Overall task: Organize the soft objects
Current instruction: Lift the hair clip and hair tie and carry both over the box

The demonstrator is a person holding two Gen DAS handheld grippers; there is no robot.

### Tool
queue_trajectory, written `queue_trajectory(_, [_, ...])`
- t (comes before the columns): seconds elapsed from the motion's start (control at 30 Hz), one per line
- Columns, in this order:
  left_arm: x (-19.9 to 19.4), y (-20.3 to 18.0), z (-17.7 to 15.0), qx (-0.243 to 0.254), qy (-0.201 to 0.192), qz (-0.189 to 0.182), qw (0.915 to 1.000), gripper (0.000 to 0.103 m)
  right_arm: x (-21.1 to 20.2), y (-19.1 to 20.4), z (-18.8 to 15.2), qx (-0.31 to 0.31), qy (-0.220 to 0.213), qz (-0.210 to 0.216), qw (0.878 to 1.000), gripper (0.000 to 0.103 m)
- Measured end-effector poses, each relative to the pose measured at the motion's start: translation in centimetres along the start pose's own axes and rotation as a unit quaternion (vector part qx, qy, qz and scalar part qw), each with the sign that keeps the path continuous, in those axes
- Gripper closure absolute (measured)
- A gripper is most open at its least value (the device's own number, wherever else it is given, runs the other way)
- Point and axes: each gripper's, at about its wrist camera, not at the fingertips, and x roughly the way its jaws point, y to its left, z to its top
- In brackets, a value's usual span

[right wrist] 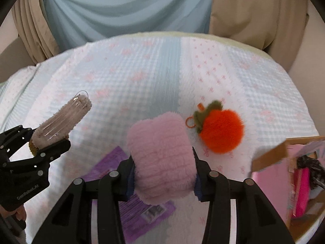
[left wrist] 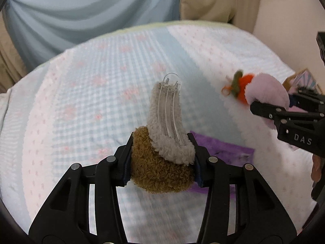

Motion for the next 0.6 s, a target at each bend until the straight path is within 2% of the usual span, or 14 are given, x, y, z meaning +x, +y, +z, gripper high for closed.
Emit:
queue_trajectory(0.3, [-11.5, -0.6, 3.8, -0.047, -0.028, -0.004, 0.9985, 0.060, -12.5, 0.0, 2.0, 0.033, -0.012, 0.013, 0.999, 0.062])
queue_trajectory(0.47, [-17.2, -2.3, 5.2, -0.063, -0.043, -0.009, 0.9970, 0.060, -18.9, -1.5, 2.3, 0.059, -0.024, 0.011, 0.998, 0.062])
queue_trajectory(0.6, [-20.3, -4.6, 6.7, -0.064, -0.055, -0.014, 0.9963, 0.060, -23.1, -4.6, 2.0, 0.079, -0.032, 0.012, 0.996, 0.062])
